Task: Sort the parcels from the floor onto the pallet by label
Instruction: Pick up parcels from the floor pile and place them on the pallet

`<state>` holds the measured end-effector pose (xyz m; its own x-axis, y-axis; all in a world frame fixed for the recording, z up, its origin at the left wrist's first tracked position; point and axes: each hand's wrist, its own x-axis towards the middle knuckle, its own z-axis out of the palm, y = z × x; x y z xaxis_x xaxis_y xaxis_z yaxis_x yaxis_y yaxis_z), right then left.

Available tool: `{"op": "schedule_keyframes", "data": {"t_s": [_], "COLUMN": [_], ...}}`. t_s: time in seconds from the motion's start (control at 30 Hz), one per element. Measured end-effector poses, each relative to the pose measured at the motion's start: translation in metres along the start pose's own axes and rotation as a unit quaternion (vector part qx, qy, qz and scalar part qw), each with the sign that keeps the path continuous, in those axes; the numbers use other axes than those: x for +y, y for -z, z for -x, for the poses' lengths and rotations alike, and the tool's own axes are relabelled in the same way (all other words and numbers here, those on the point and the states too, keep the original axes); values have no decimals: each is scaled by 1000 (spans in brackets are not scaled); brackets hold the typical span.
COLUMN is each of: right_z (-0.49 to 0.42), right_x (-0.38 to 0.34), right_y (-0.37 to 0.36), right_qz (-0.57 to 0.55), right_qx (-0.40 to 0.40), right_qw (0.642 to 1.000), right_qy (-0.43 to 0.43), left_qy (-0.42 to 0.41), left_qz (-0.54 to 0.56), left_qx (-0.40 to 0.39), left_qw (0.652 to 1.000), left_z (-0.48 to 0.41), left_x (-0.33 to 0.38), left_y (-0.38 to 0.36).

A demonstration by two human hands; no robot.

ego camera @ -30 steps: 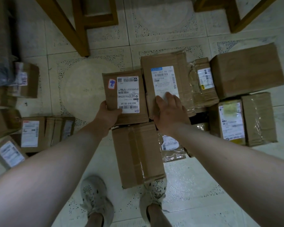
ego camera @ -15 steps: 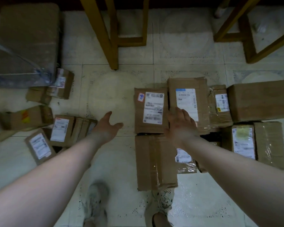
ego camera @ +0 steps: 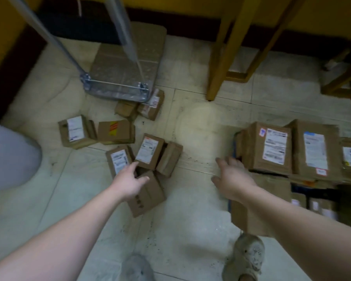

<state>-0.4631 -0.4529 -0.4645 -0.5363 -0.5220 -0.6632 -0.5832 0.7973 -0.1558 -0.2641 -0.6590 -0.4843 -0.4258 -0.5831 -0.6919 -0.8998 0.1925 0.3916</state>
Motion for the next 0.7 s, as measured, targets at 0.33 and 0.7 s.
{"op": "schedule_keyframes", "data": {"t_s": [0.33,0.7], "right_z": [4,-90], "right_x": [-131,-144], "right_y": [-69,-155], "right_qz": [-14,-141], "right_qx": [-43,-137], "right_qw": [999,980], "right_qy": [-10,-30], "left_qy": [74,173], "left_qz": [47,166], "left_qx": [-15,-66], "left_qw": [996,969], "left_z": [7,-60], "left_x": [-136,-170], "left_y": [66,-30]}}
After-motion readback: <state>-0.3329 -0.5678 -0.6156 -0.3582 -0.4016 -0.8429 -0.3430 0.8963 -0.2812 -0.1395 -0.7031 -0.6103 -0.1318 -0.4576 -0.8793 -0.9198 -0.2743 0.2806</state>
